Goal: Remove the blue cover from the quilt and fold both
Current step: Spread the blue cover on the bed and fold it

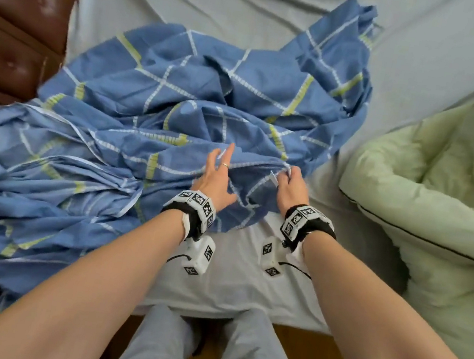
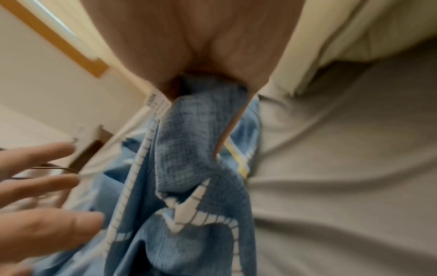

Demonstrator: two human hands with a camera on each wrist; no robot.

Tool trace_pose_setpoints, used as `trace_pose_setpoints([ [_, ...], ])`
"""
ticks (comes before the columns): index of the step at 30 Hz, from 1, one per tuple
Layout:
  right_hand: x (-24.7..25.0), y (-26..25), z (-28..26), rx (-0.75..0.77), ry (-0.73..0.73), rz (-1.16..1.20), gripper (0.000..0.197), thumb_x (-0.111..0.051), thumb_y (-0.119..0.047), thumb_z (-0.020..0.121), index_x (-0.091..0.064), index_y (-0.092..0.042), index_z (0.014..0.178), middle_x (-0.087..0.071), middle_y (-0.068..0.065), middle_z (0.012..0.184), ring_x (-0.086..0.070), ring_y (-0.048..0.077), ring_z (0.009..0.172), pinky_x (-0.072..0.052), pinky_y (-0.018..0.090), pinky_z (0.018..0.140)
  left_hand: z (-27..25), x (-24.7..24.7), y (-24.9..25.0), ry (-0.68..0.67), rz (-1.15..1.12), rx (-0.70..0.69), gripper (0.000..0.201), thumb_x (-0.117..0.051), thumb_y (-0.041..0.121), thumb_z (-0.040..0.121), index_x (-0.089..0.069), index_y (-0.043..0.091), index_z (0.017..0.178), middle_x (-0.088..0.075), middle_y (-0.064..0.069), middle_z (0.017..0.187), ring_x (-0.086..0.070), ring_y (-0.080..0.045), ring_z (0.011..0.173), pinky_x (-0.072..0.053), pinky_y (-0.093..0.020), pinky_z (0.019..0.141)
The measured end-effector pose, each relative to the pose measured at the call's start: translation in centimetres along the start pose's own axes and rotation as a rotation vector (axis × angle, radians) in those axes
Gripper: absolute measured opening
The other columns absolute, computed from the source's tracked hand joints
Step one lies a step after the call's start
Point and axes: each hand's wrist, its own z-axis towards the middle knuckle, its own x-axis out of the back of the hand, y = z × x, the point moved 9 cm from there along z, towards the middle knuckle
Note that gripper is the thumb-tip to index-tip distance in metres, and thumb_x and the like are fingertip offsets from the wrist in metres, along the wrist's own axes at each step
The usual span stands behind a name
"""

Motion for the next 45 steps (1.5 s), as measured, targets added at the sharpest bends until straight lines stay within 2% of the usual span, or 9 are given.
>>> trace_pose_setpoints([
  [4,5.9,-7.1,-4.3,0.247,-0.001,0.017,0.017,-0.051,-0.018,0.098,-0.062,-0.014,0.11,-0.064,0.008,0.093,-0.059,0.027,0.083,-0.048,0.031,0.078,-3.1,3.9,6.3,-0.001,0.105,-0.064,0.109,-0.077,0.024,0.079,0.002,0.041,0.152,0.015,0.004,0.161,-0.045,-0.031,0.133,-0.049,-0.044,0.093],
  [7,10.2,-10.3,-9.0,0.402,-0.001,-0.001,0.022,-0.062,-0.016,0.09,-0.072,-0.013,0.109,-0.073,0.006,0.099,-0.066,0.022,0.095,-0.047,0.025,0.088,-6.9,6.0,10.3,0.005,0.235,-0.135,0.068,-0.068,0.034,0.084,-0.035,0.033,0.144,-0.027,-0.005,0.156,-0.047,-0.032,0.13,-0.044,-0.045,0.1],
  [10,14.8,-9.7,-14.2,0.419,0.092,0.063,0.017,-0.069,-0.04,0.085,-0.074,-0.024,0.083,-0.069,-0.004,0.071,-0.063,0.014,0.07,-0.053,0.037,0.072,-12.2,7.0,13.7,0.042,0.376,-0.235,0.029,-0.054,0.037,0.092,-0.056,0.022,0.117,-0.063,-0.008,0.119,-0.06,-0.032,0.11,-0.046,-0.04,0.088],
  [15,21.8,-6.5,-24.3,0.29,0.318,-0.044,0.07,-0.057,-0.08,0.072,-0.047,-0.012,0.059,-0.043,0.004,0.051,-0.043,0.019,0.052,-0.04,0.039,0.058,-20.9,7.9,14.4,0.148,0.565,-0.287,0.016,-0.056,0.024,0.09,-0.061,0.027,0.105,-0.067,-0.004,0.111,-0.062,-0.029,0.105,-0.048,-0.038,0.082],
  [21,23.7,-3.6,-34.6,0.271,0.211,-0.128,0.063,-0.062,-0.082,0.066,-0.048,-0.021,0.065,-0.05,-0.012,0.058,-0.049,0.01,0.058,-0.039,0.032,0.059,-28.8,6.6,12.6,0.354,0.398,-0.194,0.029,-0.045,0.015,0.089,-0.065,0.014,0.109,-0.057,-0.014,0.118,-0.05,-0.035,0.113,-0.044,-0.042,0.092],
  [25,22.2,1.3,-38.4,0.22,0.034,-0.469,0.044,-0.077,-0.061,0.066,-0.056,-0.026,0.081,-0.062,-0.01,0.077,-0.063,0.021,0.083,-0.044,0.032,0.067,-34.6,5.7,12.1,0.34,0.123,-0.091,0.034,-0.037,0.012,0.091,-0.059,0.008,0.116,-0.059,-0.023,0.123,-0.056,-0.041,0.111,-0.044,-0.042,0.092],
  [31,29.8,4.6,-39.6,0.122,0.295,-0.504,0.028,-0.048,-0.025,0.098,-0.069,-0.009,0.109,-0.067,0.018,0.115,-0.062,0.039,0.107,-0.048,0.037,0.083,-42.1,5.2,23.6,0.443,0.094,-0.308,0.033,-0.035,0.036,0.101,-0.06,0.016,0.109,-0.065,-0.016,0.114,-0.059,-0.038,0.104,-0.039,-0.039,0.076],
  [41,47.2,6.5,-37.3,0.316,0.182,0.534,0.021,-0.051,-0.006,0.097,-0.059,-0.005,0.117,-0.063,0.016,0.108,-0.065,0.037,0.098,-0.059,0.041,0.076,-44.3,-6.6,35.0,0.221,0.17,-0.332,0.048,-0.057,0.074,0.078,-0.062,0.027,0.085,-0.067,0.001,0.084,-0.063,-0.02,0.077,-0.049,-0.038,0.069],
  [45,52.0,2.5,-39.3,0.649,0.261,0.669,0.027,-0.05,-0.003,0.095,-0.056,-0.008,0.121,-0.059,0.009,0.107,-0.059,0.024,0.096,-0.051,0.027,0.083,-44.6,-7.7,37.1,0.251,0.184,-0.259,0.035,-0.059,0.055,0.086,-0.064,0.025,0.104,-0.07,-0.005,0.102,-0.064,-0.029,0.098,-0.049,-0.036,0.077],
])
